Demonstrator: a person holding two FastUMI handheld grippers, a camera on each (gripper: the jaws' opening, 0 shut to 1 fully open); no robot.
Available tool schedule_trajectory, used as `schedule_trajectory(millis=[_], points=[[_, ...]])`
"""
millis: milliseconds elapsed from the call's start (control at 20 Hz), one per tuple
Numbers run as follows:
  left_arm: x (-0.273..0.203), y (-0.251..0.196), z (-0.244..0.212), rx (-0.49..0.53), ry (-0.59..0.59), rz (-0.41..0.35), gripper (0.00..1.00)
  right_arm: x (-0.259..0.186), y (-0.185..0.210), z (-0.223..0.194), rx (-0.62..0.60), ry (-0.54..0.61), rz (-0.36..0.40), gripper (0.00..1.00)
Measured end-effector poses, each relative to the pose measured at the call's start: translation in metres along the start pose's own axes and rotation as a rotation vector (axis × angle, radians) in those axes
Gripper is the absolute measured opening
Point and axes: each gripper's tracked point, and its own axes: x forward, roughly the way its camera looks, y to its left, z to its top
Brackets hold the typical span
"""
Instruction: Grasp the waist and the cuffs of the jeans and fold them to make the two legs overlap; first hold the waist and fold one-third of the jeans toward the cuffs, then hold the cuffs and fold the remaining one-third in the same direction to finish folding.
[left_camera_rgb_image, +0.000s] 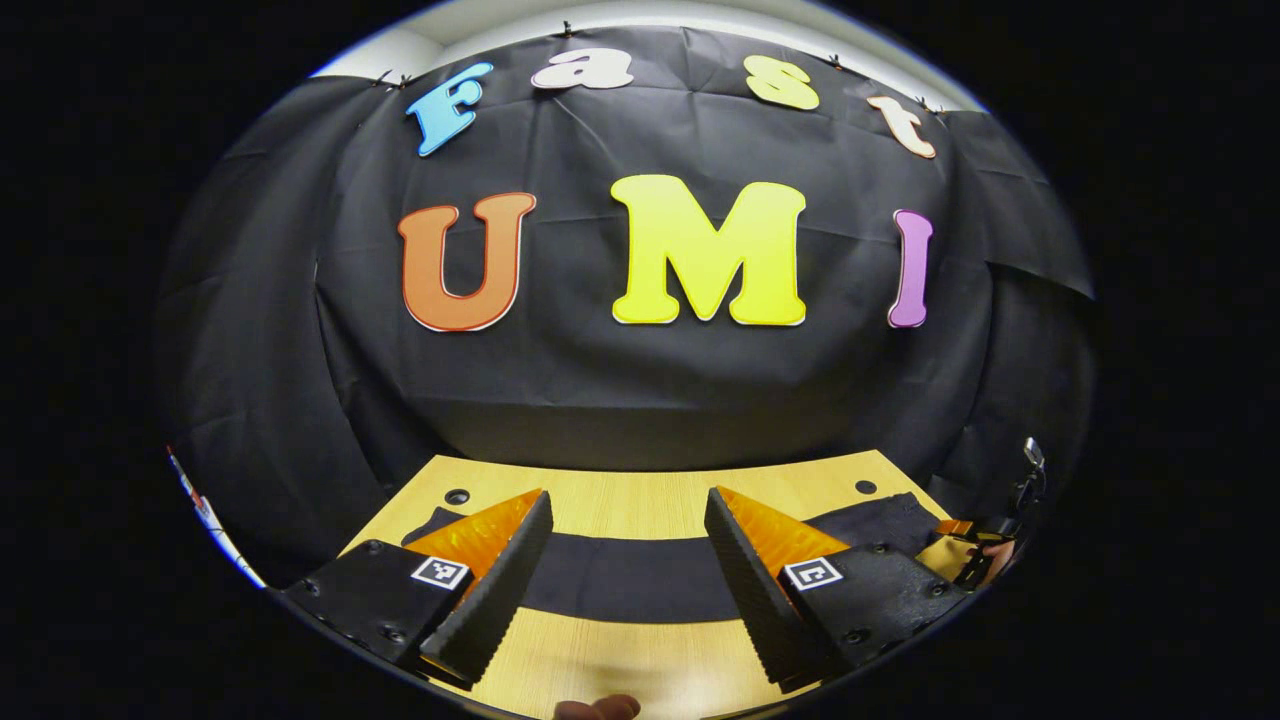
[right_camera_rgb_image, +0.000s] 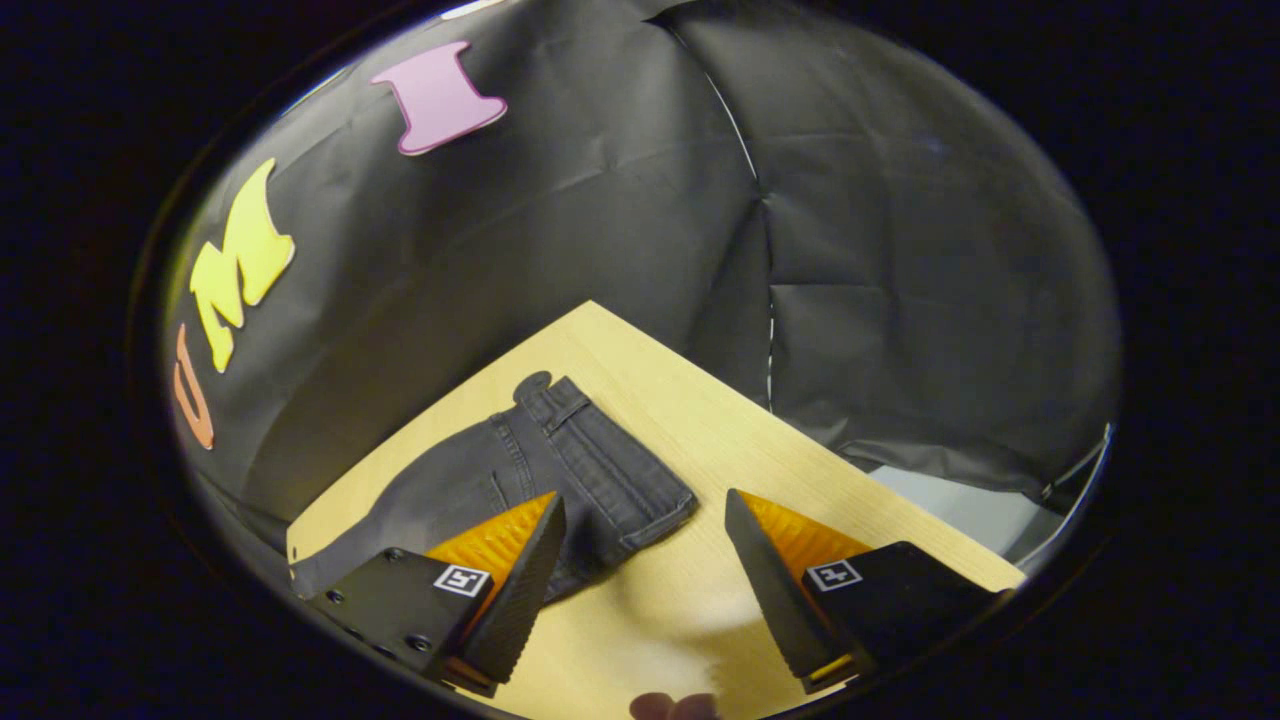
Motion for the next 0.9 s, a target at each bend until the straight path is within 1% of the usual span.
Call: schedule_trajectory(millis=[150,200,350,400,450,500,550,650,700,750,800,850,900], points=[[0.0,0.003,-0.01,-0.011,0.033,0.027,0.98,0.017,0.002,-0.006,-0.005,0.026,-0.009,0.99],[-0.002,0.005,-0.014,-0.023,0.045,0.039,0.98,0.019,0.004,0.0,-0.013,0.008,-0.01,0.94],[-0.004,0.013,-0.017,-0.047,0.061,0.07,0.99,0.022,0.004,-0.002,-0.064,0.012,-0.013,0.93],[-0.004,0.015,-0.02,-0.056,0.064,0.078,0.99,0.023,0.005,-0.003,-0.079,0.02,-0.009,0.88],[-0.005,0.018,-0.02,-0.066,0.066,0.085,0.99,0.024,0.007,0.0,-0.077,0.007,-0.006,0.86],[-0.006,0.02,-0.022,-0.077,0.07,0.09,0.99,0.025,0.01,-0.004,-0.068,0.025,0.009,0.87],[-0.007,0.022,-0.023,-0.087,0.071,0.096,0.98,0.024,0.017,-0.009,-0.038,0.048,0.045,0.84],[-0.009,0.027,-0.026,-0.108,0.075,0.103,0.98,0.027,0.026,-0.007,-0.001,0.06,0.057,0.62],[-0.009,0.029,-0.031,-0.12,0.082,0.107,0.99,0.026,0.028,-0.009,0.0,0.074,0.046,0.51],[-0.01,0.033,-0.034,-0.133,0.084,0.113,0.99,0.024,0.027,-0.005,0.008,0.059,0.041,0.4],[-0.012,0.036,-0.035,-0.147,0.086,0.116,0.99,0.019,0.027,-0.009,-0.004,0.088,0.032,0.22],[-0.013,0.038,-0.036,-0.157,0.085,0.119,0.99,0.019,0.026,-0.005,-0.009,0.081,0.026,0.17],[-0.015,0.042,-0.039,-0.163,0.084,0.125,0.99,0.017,0.027,-0.001,-0.021,0.085,0.024,0.15]])
